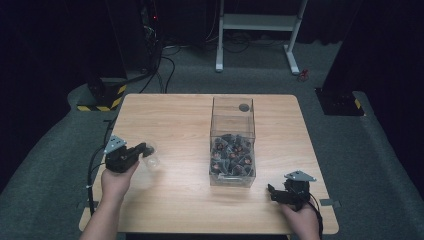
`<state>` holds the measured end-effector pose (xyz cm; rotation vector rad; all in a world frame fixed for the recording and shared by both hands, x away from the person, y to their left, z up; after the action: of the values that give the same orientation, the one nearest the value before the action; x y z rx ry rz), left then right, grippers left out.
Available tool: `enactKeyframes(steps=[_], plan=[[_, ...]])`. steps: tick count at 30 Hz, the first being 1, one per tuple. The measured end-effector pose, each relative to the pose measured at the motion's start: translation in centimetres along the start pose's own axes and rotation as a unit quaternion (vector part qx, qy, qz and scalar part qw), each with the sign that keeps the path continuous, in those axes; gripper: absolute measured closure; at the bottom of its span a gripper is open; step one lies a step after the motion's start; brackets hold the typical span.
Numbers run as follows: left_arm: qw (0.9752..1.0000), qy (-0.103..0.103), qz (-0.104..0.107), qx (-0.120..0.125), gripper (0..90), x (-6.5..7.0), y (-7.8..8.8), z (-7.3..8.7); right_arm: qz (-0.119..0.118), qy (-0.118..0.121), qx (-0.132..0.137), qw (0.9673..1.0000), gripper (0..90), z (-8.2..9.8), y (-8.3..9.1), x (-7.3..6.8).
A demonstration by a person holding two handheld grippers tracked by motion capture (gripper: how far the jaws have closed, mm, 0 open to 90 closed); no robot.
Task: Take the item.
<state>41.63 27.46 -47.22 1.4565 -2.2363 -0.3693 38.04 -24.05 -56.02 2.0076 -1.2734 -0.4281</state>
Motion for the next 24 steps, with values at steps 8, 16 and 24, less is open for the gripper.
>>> enactKeyframes(steps=[8, 16, 24], plan=[[0.9999, -0.005, -0.010, -0.009, 89.6, -0.1, -0.1, 0.2, 0.000, -0.001, 0.000, 1.0000, 10.1, 0.0, 0.0, 0.0], [0.9999, 0.008, -0.002, 0.009, 74.1, -0.1, 0.4, -0.1, -0.001, -0.001, 0.000, 1.0000, 10.1, 0.0, 0.0, 0.0], [0.9995, 0.009, -0.004, 0.031, 56.0, 0.4, 1.8, -1.1, -0.001, 0.000, 0.000, 1.0000, 10.1, 0.0, 0.0, 0.0]])
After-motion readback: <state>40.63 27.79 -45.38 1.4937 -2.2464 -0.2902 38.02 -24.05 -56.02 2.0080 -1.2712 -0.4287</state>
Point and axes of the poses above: each handheld gripper's, and its own axes: y roughly backward along the jaws, z roughly out of its underside, x roughly to its right, the point moved 5 cm from there along -y, roughly forward along the jaws, and after that the axes turned 7 degrees about y, right-handed, at the moved point
